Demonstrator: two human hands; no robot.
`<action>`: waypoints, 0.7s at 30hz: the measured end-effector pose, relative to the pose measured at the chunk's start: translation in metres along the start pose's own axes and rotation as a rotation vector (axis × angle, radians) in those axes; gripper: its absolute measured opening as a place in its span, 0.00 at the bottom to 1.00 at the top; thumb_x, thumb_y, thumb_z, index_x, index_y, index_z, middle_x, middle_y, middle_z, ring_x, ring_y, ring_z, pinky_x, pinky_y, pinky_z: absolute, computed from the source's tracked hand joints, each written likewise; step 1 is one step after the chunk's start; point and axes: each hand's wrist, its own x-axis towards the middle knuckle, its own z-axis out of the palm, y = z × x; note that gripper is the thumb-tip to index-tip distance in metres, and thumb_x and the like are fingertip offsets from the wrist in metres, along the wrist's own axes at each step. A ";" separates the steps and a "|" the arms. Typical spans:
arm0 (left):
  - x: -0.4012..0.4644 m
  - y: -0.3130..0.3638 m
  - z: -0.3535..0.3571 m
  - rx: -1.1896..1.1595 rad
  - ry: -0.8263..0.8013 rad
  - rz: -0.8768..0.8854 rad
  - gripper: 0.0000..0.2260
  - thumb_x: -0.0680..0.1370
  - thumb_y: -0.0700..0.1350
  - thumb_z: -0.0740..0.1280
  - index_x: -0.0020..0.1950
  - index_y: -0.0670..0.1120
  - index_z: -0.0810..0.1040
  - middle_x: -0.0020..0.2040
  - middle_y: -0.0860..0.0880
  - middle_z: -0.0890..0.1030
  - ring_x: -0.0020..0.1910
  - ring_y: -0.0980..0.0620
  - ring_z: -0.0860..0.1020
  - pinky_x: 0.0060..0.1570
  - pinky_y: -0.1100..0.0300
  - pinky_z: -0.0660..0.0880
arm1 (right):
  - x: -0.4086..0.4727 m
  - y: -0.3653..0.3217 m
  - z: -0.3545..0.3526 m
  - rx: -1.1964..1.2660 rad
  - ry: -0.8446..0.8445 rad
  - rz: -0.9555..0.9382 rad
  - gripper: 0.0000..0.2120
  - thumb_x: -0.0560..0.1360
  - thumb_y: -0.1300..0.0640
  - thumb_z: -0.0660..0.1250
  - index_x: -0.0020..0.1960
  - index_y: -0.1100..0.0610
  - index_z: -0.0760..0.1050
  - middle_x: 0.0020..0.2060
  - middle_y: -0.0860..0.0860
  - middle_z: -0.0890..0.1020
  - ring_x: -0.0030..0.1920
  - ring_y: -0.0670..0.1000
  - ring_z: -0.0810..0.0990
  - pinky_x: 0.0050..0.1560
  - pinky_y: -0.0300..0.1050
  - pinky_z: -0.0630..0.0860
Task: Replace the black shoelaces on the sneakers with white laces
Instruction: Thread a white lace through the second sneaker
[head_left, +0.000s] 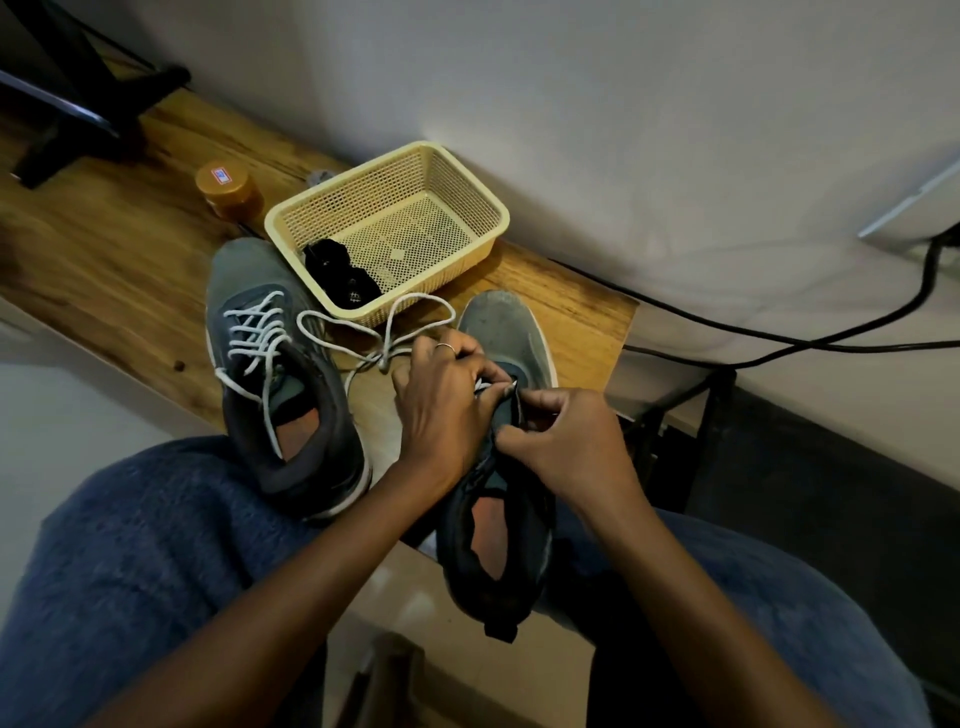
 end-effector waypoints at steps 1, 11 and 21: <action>0.001 -0.001 -0.001 0.008 -0.005 0.014 0.03 0.74 0.50 0.71 0.45 0.53 0.83 0.52 0.55 0.73 0.57 0.52 0.65 0.52 0.56 0.56 | -0.001 -0.001 0.001 -0.027 -0.020 -0.007 0.08 0.68 0.63 0.70 0.46 0.57 0.84 0.33 0.54 0.84 0.32 0.46 0.78 0.32 0.43 0.76; 0.005 -0.006 -0.002 0.172 0.032 0.245 0.02 0.72 0.48 0.71 0.39 0.54 0.81 0.49 0.54 0.77 0.53 0.53 0.67 0.52 0.53 0.54 | 0.003 0.007 0.005 -0.225 -0.024 -0.067 0.04 0.70 0.62 0.66 0.40 0.61 0.79 0.42 0.57 0.79 0.41 0.52 0.78 0.35 0.42 0.69; -0.002 -0.009 0.008 0.048 0.153 0.191 0.03 0.72 0.49 0.68 0.40 0.53 0.82 0.47 0.53 0.77 0.51 0.54 0.67 0.49 0.56 0.53 | 0.004 0.004 0.005 -0.350 -0.048 -0.153 0.09 0.74 0.64 0.63 0.52 0.63 0.78 0.53 0.56 0.72 0.54 0.52 0.70 0.44 0.37 0.61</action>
